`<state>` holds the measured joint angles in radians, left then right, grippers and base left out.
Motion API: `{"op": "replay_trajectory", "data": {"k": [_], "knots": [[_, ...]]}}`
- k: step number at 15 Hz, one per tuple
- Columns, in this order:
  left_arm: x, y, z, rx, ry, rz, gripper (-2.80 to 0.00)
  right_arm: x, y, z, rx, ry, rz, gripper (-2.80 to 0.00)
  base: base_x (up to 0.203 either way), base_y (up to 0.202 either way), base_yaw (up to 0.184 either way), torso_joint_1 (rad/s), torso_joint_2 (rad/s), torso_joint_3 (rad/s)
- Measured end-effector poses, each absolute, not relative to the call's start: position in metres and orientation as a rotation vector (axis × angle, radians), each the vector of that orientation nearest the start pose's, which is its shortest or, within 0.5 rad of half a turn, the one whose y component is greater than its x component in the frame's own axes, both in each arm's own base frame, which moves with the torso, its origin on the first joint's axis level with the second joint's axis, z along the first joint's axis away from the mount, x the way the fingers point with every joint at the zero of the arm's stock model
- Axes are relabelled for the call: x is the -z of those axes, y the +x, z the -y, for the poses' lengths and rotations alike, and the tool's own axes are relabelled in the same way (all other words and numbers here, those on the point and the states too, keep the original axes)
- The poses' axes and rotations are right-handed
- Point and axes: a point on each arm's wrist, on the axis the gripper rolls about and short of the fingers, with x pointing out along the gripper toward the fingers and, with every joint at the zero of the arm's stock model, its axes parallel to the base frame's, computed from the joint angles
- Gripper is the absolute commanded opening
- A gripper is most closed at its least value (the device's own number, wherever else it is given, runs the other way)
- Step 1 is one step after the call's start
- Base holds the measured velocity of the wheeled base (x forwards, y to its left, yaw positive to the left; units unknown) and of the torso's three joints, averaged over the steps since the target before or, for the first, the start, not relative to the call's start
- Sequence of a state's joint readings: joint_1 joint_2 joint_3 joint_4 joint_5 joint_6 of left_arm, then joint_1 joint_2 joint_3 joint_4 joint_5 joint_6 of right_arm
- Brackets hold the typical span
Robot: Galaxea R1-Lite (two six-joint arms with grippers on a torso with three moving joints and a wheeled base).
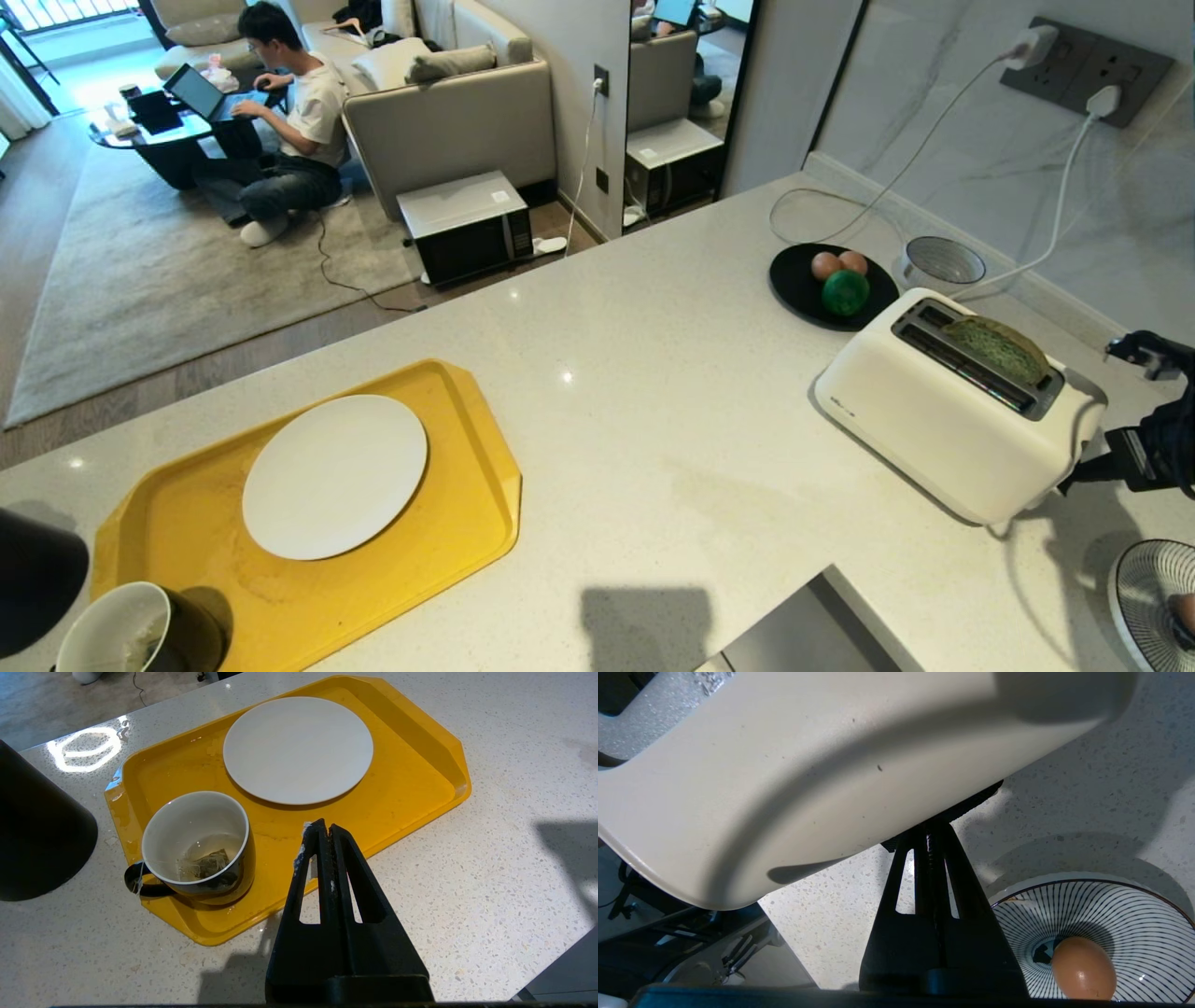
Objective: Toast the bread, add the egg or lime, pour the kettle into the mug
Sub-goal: Use a bread toaster
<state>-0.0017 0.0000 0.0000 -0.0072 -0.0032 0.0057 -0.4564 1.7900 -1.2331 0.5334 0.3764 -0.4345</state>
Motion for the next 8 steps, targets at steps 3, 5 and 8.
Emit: {"op": "replay_trajectory", "data": {"k": [3, 5, 8], "knots": [[-0.0762, -0.0228, 0.0, 0.005, 0.006, 0.007, -2.8, -0.1753, 0.2749, 0.1251, -0.141, 0.034, -0.965, -2.8, 0.0, 0.0, 0.0, 0.0, 0.0, 0.0], [-0.0762, -0.0228, 0.0, 0.004, 0.006, 0.007, -2.8, -0.175, 0.2755, 0.1248, -0.143, 0.032, -0.965, -2.8, 0.0, 0.0, 0.0, 0.0, 0.0, 0.0], [-0.0762, -0.0228, 0.0, 0.004, 0.005, 0.007, -2.8, -0.1741, 0.2762, 0.1247, -0.144, 0.033, -0.967, -2.8, 0.0, 0.0, 0.0, 0.0, 0.0, 0.0]]}}
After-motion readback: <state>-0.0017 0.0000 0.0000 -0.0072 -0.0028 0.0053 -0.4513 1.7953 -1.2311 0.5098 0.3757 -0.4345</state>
